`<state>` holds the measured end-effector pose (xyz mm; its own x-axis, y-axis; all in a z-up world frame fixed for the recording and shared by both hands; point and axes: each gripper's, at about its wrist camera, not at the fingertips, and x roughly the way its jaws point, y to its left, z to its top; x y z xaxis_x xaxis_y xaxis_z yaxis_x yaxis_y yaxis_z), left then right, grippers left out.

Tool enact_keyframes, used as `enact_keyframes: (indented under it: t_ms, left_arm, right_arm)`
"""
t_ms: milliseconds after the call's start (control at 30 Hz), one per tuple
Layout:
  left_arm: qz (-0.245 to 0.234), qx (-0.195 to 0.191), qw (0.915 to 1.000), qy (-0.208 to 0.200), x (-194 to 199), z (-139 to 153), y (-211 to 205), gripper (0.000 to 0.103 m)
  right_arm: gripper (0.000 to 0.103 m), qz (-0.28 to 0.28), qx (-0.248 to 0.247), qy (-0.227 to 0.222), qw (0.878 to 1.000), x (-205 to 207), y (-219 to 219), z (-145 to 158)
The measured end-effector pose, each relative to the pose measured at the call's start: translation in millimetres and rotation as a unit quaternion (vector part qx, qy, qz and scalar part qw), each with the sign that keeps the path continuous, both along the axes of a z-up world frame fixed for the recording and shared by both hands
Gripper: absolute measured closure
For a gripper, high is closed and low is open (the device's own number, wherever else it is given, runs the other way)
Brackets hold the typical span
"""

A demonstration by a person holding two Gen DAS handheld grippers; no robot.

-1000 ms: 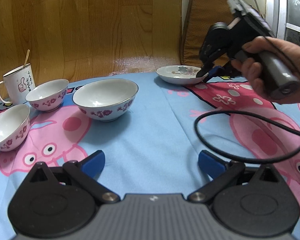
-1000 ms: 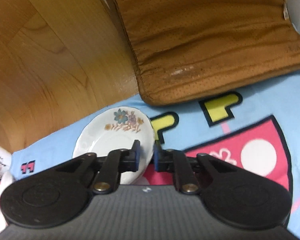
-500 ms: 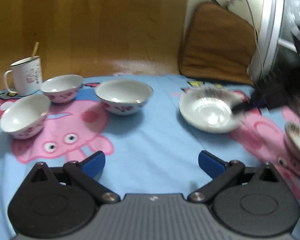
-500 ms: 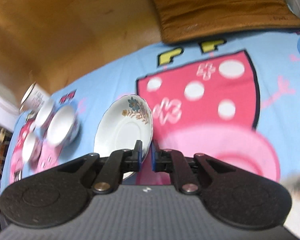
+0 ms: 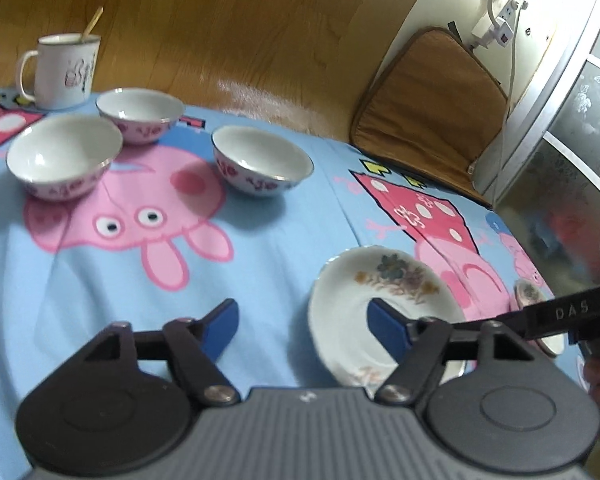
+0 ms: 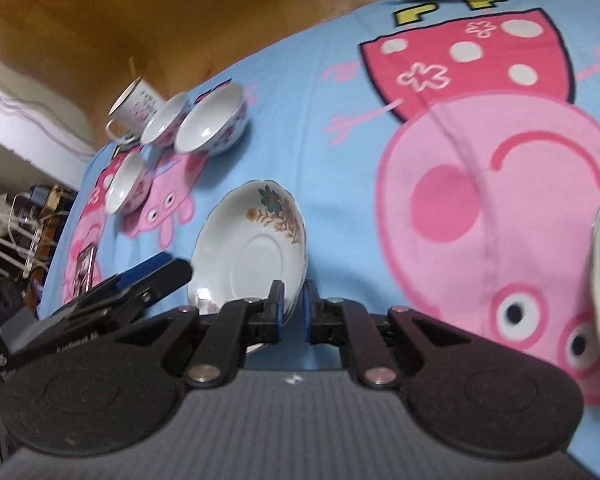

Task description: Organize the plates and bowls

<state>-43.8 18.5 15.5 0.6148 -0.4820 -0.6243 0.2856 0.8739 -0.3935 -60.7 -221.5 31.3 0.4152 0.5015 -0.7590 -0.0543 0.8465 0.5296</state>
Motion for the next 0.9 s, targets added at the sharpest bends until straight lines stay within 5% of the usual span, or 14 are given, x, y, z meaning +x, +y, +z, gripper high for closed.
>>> enact_keyframes:
  t_ms: [100, 167, 467, 900]
  left_arm:
    - [-0.008, 0.010, 0.9999, 0.000, -3, -1, -5, 0.054]
    - [-0.019, 0.007, 0.9997, 0.011, -3, -2, -8, 0.086]
    - [-0.033, 0.015, 0.9993, 0.001, 1, 17, -33, 0.087]
    - [-0.122, 0.053, 0.9905, -0.037, 13, 46, -139, 0.087]
  right_arm:
    - [0.091, 0.000, -0.002, -0.006, 1.000, -4, 4, 0]
    - [0.091, 0.000, -0.002, -0.010, 1.000, -5, 4, -1]
    - [0.091, -0.023, -0.008, -0.034, 0.999, -18, -19, 9]
    - [0.091, -0.116, -0.010, -0.072, 0.991, -49, -99, 30]
